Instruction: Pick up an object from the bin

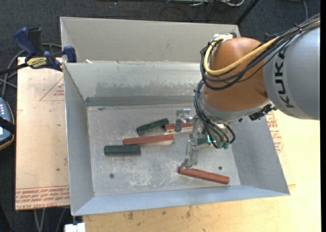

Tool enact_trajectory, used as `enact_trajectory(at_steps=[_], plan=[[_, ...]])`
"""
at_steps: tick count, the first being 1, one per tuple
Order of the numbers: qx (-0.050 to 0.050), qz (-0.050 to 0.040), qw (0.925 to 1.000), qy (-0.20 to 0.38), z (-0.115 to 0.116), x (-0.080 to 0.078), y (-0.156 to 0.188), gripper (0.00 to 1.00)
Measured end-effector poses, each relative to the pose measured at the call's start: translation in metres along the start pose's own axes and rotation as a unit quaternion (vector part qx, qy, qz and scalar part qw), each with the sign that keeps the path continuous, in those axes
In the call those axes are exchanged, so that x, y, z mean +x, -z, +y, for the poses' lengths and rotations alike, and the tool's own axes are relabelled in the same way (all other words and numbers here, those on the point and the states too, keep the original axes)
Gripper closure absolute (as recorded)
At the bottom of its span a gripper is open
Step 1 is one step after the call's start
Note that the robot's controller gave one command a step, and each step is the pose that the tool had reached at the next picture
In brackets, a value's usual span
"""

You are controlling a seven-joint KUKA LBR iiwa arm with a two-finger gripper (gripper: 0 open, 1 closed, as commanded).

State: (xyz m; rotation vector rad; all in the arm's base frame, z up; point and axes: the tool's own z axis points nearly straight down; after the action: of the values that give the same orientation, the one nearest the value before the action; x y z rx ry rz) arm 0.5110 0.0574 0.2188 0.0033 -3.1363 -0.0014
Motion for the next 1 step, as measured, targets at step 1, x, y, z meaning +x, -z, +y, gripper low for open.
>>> enact_trajectory(at_steps=[1], plan=[[-0.001, -0.0048, 0.9973, 0.074, 0.0900, -0.0062, -0.1511, 0.00]])
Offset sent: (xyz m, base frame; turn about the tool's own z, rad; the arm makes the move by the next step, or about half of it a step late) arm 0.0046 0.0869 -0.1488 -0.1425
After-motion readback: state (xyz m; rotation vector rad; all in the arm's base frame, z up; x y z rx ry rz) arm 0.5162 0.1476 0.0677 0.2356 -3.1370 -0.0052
